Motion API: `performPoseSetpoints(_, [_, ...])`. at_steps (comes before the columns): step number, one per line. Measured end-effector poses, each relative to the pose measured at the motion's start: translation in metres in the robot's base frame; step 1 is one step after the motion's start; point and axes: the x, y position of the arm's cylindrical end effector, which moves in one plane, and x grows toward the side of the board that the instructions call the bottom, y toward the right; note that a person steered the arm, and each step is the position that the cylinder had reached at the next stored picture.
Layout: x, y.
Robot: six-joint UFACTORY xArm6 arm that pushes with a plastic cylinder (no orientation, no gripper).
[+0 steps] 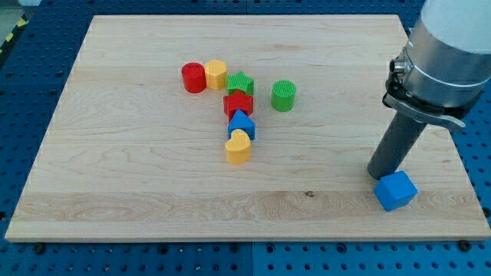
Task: Point at the green circle
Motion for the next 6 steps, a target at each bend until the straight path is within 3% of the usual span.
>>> performPoseSetpoints(1, [-0.006, -0.011])
performPoseSetpoints(3, [-0.145, -0.069])
performPoseSetpoints(4, [-0.188, -0.103])
performPoseSetpoints(6, [-0.158, -0.15])
